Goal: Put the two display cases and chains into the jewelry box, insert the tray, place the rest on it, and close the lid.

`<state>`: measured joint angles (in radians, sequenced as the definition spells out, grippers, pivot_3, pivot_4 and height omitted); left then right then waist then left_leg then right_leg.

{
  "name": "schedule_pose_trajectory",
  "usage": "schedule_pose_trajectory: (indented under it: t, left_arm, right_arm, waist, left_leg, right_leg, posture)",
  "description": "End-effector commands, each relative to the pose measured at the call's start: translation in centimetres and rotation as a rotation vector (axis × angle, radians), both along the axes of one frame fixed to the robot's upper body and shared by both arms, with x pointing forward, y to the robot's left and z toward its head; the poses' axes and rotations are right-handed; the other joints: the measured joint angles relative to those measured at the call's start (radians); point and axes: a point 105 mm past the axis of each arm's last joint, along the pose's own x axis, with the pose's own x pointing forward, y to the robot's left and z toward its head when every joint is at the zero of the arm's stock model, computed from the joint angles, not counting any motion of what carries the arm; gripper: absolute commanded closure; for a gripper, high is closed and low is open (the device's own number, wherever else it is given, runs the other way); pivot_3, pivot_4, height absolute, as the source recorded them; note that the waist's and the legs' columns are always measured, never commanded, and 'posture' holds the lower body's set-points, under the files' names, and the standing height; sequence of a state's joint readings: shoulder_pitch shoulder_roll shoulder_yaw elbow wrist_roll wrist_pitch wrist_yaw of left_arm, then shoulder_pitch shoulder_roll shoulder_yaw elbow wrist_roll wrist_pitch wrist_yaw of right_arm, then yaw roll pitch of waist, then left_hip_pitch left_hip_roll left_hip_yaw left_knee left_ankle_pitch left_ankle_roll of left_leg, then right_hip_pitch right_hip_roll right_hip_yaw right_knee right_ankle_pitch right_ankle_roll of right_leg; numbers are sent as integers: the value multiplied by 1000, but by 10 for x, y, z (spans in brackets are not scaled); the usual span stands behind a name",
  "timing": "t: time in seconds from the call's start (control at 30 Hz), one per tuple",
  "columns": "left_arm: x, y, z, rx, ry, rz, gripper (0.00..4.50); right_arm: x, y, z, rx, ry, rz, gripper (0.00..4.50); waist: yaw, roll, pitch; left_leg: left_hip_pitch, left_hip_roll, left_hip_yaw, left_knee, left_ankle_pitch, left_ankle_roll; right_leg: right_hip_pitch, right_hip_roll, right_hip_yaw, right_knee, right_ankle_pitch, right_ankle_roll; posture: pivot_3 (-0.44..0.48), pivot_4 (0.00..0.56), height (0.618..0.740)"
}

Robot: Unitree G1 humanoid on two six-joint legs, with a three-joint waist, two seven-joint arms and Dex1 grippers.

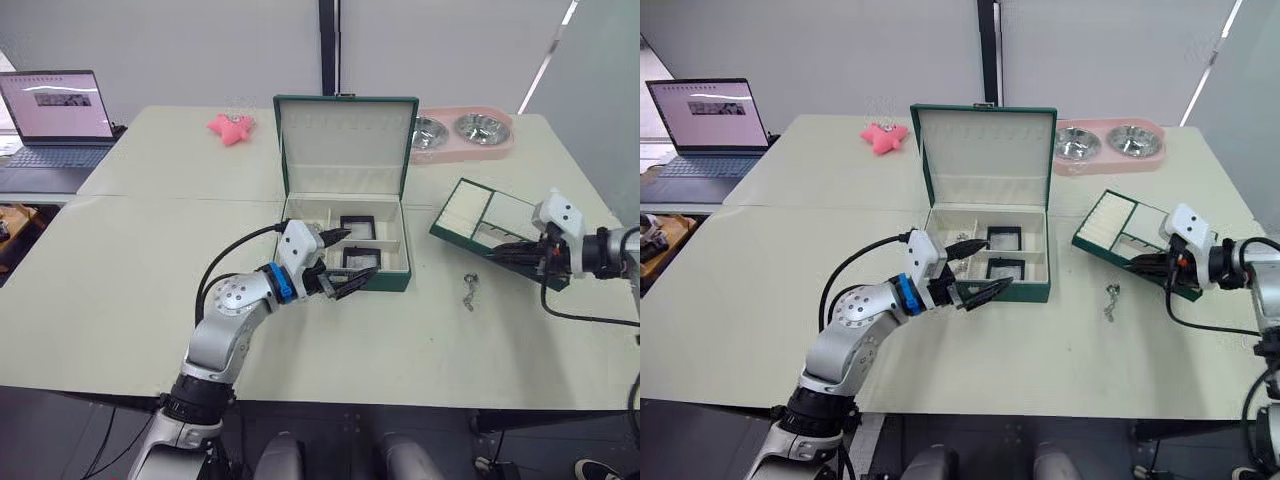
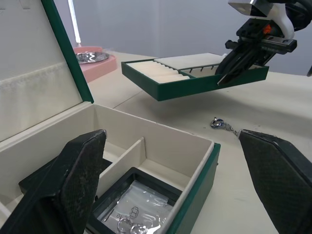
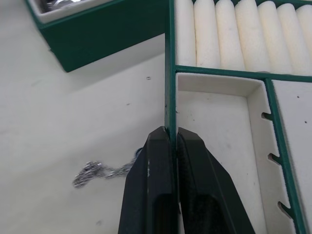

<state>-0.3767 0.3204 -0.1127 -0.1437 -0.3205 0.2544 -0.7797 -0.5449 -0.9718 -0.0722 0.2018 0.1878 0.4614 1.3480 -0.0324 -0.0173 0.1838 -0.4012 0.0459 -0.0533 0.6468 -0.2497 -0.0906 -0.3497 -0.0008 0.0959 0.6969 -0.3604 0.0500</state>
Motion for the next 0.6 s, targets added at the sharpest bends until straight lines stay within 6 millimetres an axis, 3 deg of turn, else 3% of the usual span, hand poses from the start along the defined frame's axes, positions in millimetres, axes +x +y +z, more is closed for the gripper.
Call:
schedule_pose_trajectory:
  t: [0.03,0.27,0.6]
  left_arm:
    - [-10,10,13,-40,-55,-4,0]
    - [-19,39,10,-58,-52,77,0]
    - [-49,71,8,-95,-25,240,0]
  right_arm:
    - [-24,22,35,24,-67,72,4481]
    - [-48,70,36,32,-61,198,4481]
    - [-34,125,28,20,-85,392,4481]
  waist:
    - [-1,0,0]
    - [0,0,0]
    - [0,-1,0]
  left_leg:
    - [0,0,0,0,0,0]
    - [1,1,-1,0,-2,4]
    - [1,1,-1,0,-2,4]
  right_leg:
    - [0,0,0,0,0,0]
    - [1,1,0,1,0,0]
    - [0,1,0,0,0,0]
  posture:
    - [0,150,740]
    - [0,150,740]
    - [0,150,740]
